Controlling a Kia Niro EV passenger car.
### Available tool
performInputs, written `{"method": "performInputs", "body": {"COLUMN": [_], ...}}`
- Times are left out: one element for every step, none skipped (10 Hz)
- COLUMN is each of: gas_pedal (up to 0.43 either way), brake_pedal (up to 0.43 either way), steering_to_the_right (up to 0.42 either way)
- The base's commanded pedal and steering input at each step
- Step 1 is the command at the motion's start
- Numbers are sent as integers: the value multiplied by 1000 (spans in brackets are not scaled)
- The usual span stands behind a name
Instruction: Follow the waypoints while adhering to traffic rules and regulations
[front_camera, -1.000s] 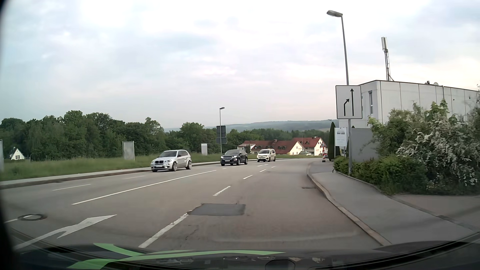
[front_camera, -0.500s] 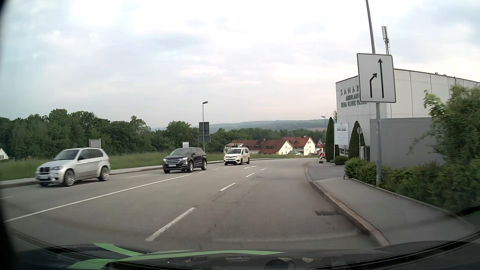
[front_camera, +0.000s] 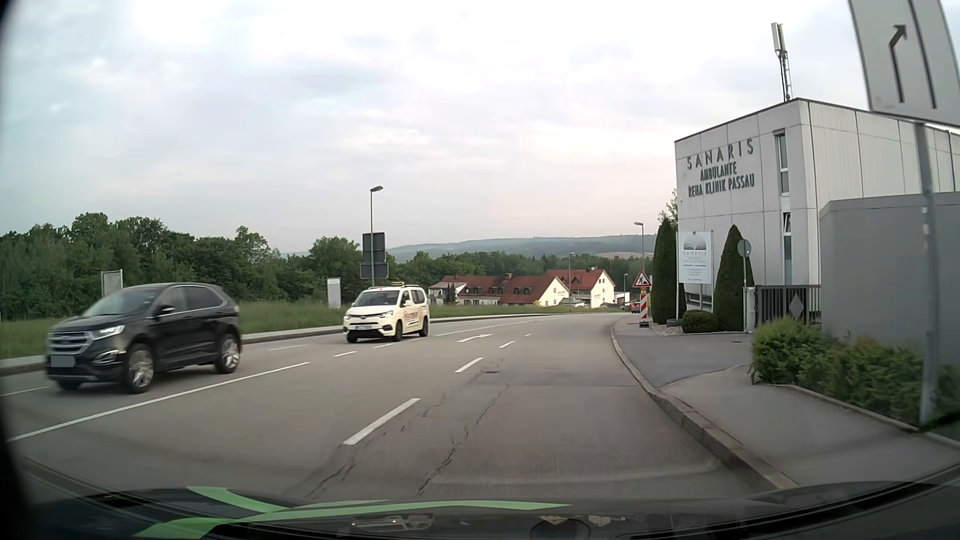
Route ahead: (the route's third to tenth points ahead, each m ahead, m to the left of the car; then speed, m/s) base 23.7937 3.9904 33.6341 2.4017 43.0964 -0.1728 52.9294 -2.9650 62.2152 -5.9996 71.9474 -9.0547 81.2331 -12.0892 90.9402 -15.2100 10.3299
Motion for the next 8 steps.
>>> {"method": "performInputs", "body": {"gas_pedal": [0,0,0,0,0,0,0,0], "brake_pedal": [0,0,0,0,0,0,0,0], "steering_to_the_right": [26,27,28,28,28,29,29,28]}}
